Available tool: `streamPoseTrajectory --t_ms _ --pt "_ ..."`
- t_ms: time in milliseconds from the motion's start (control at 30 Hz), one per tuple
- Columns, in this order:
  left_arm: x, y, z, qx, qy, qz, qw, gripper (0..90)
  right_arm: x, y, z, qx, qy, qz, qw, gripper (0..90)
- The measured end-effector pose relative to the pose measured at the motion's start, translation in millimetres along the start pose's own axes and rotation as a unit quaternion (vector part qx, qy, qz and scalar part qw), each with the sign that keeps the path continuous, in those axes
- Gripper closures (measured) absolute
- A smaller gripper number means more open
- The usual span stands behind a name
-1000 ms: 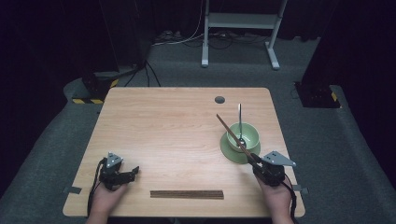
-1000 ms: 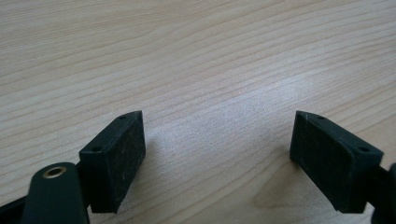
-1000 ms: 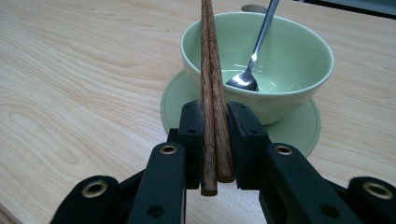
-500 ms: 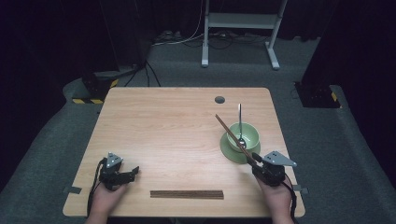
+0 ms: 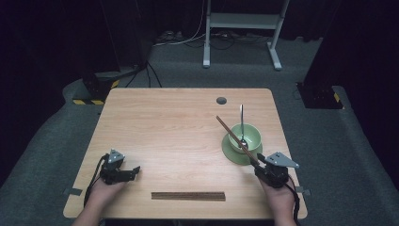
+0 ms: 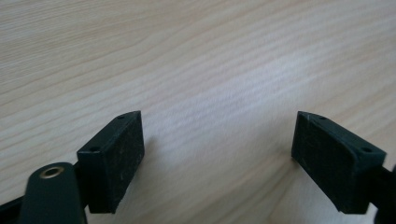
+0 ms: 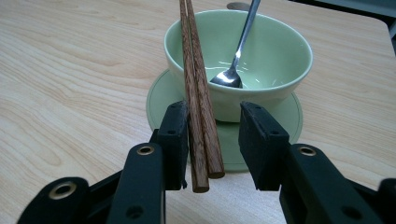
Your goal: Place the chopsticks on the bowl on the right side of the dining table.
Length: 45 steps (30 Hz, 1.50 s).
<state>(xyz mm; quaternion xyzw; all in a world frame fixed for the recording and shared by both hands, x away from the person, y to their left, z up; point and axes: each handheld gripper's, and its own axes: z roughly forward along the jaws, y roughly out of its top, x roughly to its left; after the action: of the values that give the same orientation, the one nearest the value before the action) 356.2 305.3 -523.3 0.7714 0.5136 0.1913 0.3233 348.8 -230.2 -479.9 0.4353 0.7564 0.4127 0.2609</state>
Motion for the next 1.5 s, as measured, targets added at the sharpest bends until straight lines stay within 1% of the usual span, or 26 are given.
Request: streamPoseTrajectory --t_ms 67,100,133,200,267,300,400,467,500,533,567,600,633,667,700,800,833,933,1000,1067,1133,1200,1267,1333,1400,1500 --pt "-1.8 7.3 4.5 0.001 -0.020 -0.005 0.9998 15.0 1.2 -0.1 0.0 0.003 -0.005 -0.002 1.0000 62.3" --pt "-7.4 15.2 9.3 -0.008 -0.026 0.003 0.9996 14.9 2.5 0.1 0.9 0.008 -0.011 -0.007 0.9999 61.2" --pt "-7.4 15.2 9.3 -0.008 -0.026 0.003 0.9996 14.9 2.5 0.1 0.9 0.008 -0.011 -0.007 0.9999 61.2" --pt "-14.2 24.7 14.1 -0.015 -0.036 0.006 0.9992 14.9 3.1 0.1 1.8 0.012 -0.017 -0.007 0.9998 60.3" --pt "-21.4 35.7 18.8 -0.016 -0.049 0.009 0.9986 14.8 2.5 0.8 2.2 0.018 -0.020 0.000 0.9996 59.2" --pt "-25.2 40.9 21.1 -0.021 -0.052 0.015 0.9983 14.7 2.3 1.9 2.0 0.021 -0.026 0.003 0.9994 58.4" --pt "-37.7 56.7 29.2 -0.032 -0.062 0.025 0.9973 14.7 2.9 3.2 2.5 0.024 -0.031 0.004 0.9992 57.1" --pt "-47.5 67.9 36.5 -0.031 -0.062 0.027 0.9973 15.0 2.1 4.6 2.8 0.030 -0.035 0.007 0.9989 55.8" --pt "-52.5 73.7 40.3 -0.030 -0.065 0.025 0.9971 15.0 1.0 5.4 2.4 0.034 -0.034 0.013 0.9988 55.6" --pt "-62.1 85.7 46.4 -0.032 -0.074 0.029 0.9963 15.0 -1.2 6.6 0.3 0.035 -0.035 0.021 0.9985 55.5" --pt "-62.1 85.7 46.4 -0.032 -0.074 0.029 0.9963 15.0 -1.9 7.1 -0.9 0.036 -0.039 0.020 0.9984 55.2" --pt "-68.3 91.2 48.9 -0.038 -0.083 0.025 0.9955 15.0 -1.9 7.1 -0.9 0.036 -0.039 0.020 0.9984 55.2" --pt "-73.7 96.6 50.7 -0.043 -0.090 0.029 0.9946 15.0 -2.6 7.1 -1.7 0.038 -0.042 0.017 0.9983 55.0" --pt "-80.0 101.6 53.0 -0.050 -0.099 0.029 0.9934 15.1 -4.7 6.0 -3.8 0.042 -0.053 0.011 0.9976 54.8" --pt "-86.4 106.2 55.5 -0.055 -0.107 0.028 0.9923 15.1 -4.7 6.0 -3.8 0.042 -0.053 0.011 0.9976 54.8" --pt "-105.7 118.9 64.3 -0.064 -0.120 0.030 0.9902 15.1 -10.4 4.8 -4.3 0.044 -0.057 0.015 0.9973 54.2" --pt "-112.6 122.8 67.7 -0.067 -0.117 0.033 0.9902 15.1 -12.0 4.5 -4.1 0.043 -0.059 0.014 0.9972 54.1" --pt "-131.1 132.6 76.3 -0.076 -0.105 0.057 0.9899 16.1 -18.8 3.8 -1.8 0.044 -0.060 0.019 0.9970 54.0" --pt "-140.4 138.0 81.6 -0.085 -0.097 0.064 0.9896 17.3 -23.3 3.2 0.2 0.044 -0.059 0.025 0.9970 53.8" --pt "-145.9 143.2 86.2 -0.093 -0.092 0.062 0.9895 19.8 -26.5 3.3 2.3 0.045 -0.060 0.021 0.9970 53.6" --pt "-150.2 148.1 90.7 -0.100 -0.089 0.058 0.9893 25.1 -32.9 4.7 4.4 0.044 -0.060 0.015 0.9971 53.7" --pt "-153.8 152.5 95.3 -0.104 -0.086 0.056 0.9892 25.7 -35.4 5.3 5.0 0.043 -0.060 0.016 0.9972 53.7" --pt "-159.1 158.5 103.1 -0.103 -0.082 0.052 0.9900 25.8 -41.0 7.5 7.4 0.042 -0.059 0.014 0.9973 53.7" --pt "-161.1 159.9 105.8 -0.102 -0.082 0.051 0.9901 25.8 -42.6 8.0 8.1 0.041 -0.058 0.012 0.9974 53.7" --pt "-164.7 163.5 111.3 -0.096 -0.078 0.049 0.9911 25.8 -45.8 8.5 8.9 0.040 -0.059 0.013 0.9974 53.8" --pt "-169.9 169.4 117.9 -0.092 -0.074 0.049 0.9918 25.7 -51.7 7.5 9.7 0.039 -0.058 0.021 0.9973 53.8"
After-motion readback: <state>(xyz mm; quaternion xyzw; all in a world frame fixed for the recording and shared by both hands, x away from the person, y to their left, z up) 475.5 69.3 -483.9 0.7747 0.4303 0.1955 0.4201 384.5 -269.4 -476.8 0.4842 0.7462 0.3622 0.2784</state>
